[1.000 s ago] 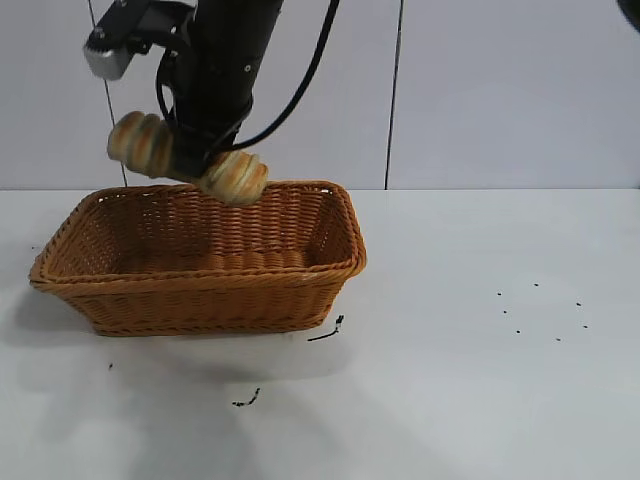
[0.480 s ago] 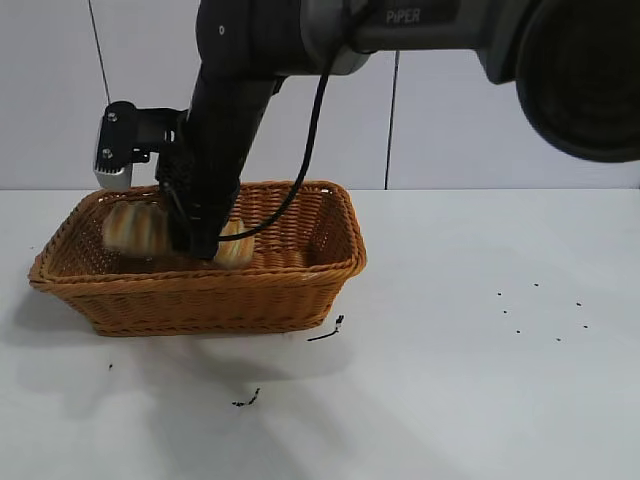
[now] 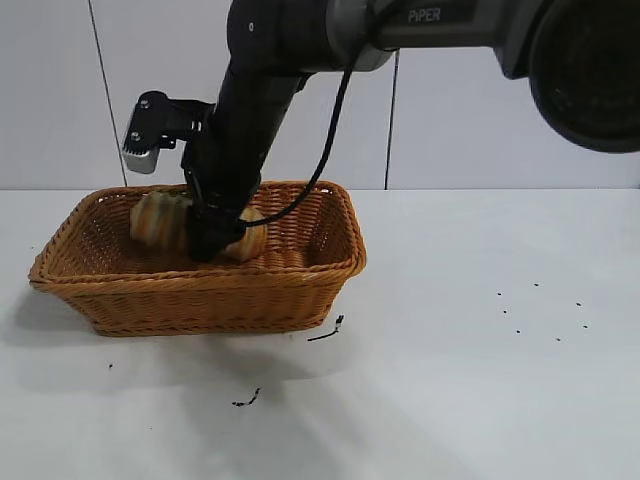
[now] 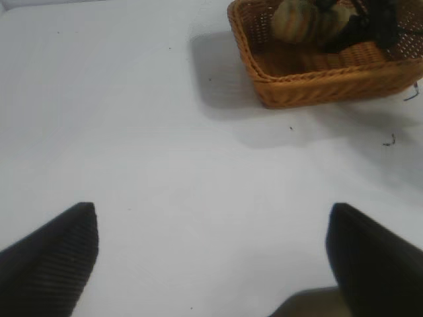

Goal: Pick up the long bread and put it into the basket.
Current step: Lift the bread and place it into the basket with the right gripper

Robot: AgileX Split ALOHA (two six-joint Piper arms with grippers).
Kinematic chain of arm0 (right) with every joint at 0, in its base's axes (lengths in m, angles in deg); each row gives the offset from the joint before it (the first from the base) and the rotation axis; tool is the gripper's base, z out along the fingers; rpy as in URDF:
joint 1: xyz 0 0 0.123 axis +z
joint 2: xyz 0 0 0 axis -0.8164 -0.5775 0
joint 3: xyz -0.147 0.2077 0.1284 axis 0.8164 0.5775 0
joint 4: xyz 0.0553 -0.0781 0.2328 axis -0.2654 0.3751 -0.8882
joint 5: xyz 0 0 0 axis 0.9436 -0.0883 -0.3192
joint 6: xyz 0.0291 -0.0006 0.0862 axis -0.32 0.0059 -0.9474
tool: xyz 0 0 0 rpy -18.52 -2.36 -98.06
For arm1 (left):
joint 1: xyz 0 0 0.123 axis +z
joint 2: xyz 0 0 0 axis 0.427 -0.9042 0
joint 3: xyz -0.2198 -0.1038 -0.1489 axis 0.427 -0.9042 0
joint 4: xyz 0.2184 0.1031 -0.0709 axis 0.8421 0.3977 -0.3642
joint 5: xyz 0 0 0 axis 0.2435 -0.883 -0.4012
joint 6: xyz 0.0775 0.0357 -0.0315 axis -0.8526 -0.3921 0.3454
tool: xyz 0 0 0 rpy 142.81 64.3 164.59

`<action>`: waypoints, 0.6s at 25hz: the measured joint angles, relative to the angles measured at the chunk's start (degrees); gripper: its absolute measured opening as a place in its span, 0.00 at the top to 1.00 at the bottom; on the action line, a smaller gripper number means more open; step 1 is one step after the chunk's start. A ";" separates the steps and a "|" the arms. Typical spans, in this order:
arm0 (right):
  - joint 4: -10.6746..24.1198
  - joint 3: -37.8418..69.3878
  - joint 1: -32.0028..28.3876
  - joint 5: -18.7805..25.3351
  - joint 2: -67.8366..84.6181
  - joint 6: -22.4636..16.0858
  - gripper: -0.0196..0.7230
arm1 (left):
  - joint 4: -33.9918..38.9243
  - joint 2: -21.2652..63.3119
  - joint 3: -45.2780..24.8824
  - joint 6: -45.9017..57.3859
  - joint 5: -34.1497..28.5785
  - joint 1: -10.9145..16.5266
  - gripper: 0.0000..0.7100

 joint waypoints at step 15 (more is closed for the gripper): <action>5.90 -1.80 -2.77 6.95 6.12 -54.59 0.22 | 0.00 0.00 0.00 0.00 0.00 0.00 0.02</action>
